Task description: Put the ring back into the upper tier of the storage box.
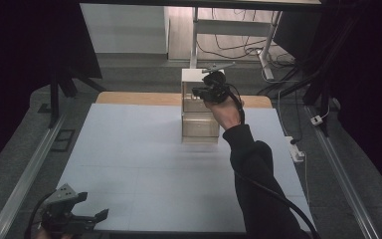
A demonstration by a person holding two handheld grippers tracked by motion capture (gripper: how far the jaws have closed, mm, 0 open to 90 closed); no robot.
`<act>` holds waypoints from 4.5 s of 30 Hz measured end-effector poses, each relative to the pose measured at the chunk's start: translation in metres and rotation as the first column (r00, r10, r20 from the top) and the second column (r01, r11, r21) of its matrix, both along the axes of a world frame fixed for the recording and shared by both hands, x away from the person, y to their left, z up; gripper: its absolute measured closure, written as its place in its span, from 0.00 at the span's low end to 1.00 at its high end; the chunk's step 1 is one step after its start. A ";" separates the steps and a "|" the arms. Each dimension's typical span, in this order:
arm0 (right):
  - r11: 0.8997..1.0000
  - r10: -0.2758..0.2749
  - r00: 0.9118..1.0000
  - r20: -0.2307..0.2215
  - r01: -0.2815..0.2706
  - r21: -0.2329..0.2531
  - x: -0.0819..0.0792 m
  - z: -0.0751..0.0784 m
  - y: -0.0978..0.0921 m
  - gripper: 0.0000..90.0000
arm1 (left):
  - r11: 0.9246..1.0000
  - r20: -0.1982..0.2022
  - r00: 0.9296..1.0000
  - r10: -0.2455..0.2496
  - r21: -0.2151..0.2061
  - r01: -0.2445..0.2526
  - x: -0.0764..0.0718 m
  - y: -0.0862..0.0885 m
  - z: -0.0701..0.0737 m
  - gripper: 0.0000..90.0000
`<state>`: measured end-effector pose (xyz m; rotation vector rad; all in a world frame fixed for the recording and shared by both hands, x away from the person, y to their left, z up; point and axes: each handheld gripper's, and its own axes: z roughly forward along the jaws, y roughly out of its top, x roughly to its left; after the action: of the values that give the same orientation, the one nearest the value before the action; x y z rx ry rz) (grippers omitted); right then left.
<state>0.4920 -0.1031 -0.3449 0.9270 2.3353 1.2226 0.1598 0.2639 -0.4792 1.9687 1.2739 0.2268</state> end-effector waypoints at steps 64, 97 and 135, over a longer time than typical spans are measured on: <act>0.996 0.088 0.992 -0.088 -0.088 0.010 -0.037 0.008 -0.007 0.14 | 1.000 0.008 1.000 0.005 -0.013 -0.005 -0.001 0.001 0.000 0.03; 0.986 0.166 0.985 -0.039 -0.166 -0.010 -0.092 0.003 -0.026 0.00 | 1.000 0.008 1.000 0.009 -0.023 -0.009 -0.002 0.003 0.000 0.03; 0.985 0.172 0.984 -0.044 -0.172 0.004 -0.137 -0.061 -0.049 0.00 | 1.000 0.018 1.000 0.007 -0.019 -0.007 -0.003 0.002 0.001 0.03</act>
<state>0.3549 -0.1523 -0.4061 0.7731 2.4941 1.2789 0.1572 0.2663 -0.4783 1.9421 1.2674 0.2339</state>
